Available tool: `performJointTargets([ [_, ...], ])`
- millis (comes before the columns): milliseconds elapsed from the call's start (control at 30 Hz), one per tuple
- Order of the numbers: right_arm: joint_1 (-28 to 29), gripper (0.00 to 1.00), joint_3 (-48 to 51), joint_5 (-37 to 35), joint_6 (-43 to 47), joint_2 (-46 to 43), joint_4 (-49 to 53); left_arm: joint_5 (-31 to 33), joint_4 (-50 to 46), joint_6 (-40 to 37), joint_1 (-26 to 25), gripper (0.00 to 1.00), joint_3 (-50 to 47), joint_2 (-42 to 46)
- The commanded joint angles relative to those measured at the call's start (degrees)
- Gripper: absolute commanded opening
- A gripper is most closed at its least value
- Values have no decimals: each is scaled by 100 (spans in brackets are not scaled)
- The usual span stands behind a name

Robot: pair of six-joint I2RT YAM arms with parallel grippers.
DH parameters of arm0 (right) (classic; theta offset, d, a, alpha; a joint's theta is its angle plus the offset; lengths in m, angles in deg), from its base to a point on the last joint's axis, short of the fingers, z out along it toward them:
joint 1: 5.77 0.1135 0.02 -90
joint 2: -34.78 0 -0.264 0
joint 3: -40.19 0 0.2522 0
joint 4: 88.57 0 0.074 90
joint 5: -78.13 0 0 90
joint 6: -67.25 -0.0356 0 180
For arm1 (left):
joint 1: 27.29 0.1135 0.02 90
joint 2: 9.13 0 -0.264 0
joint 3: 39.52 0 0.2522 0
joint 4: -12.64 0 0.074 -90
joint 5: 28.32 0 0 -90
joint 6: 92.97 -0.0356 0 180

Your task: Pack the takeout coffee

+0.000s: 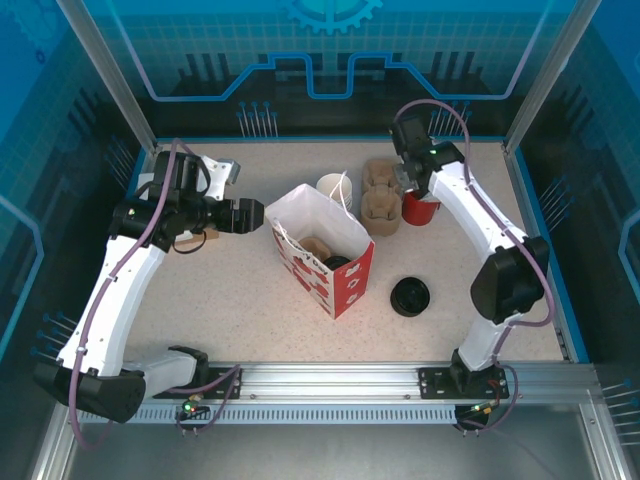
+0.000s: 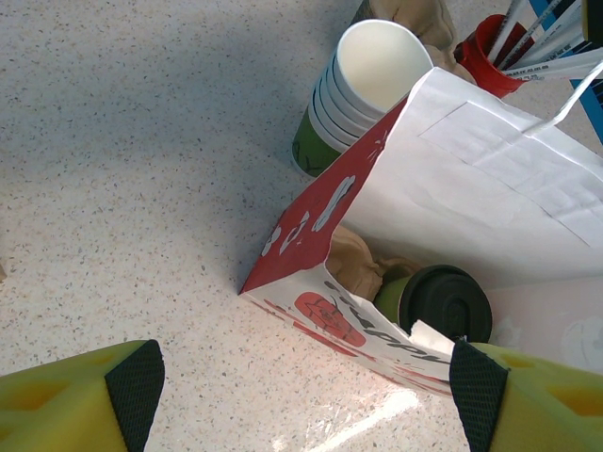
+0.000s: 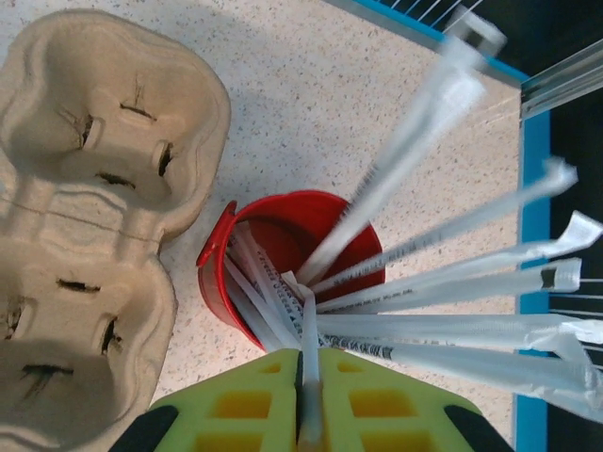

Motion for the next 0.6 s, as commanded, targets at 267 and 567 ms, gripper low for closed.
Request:
performJointTargets([
  [267,-157,39,257,1252,12,-393,-139,-102,49,110,55,84,-159,128],
  [567,-319,43,-69,1235,108,-385,38,-92,94,120,55,84,-133,113],
])
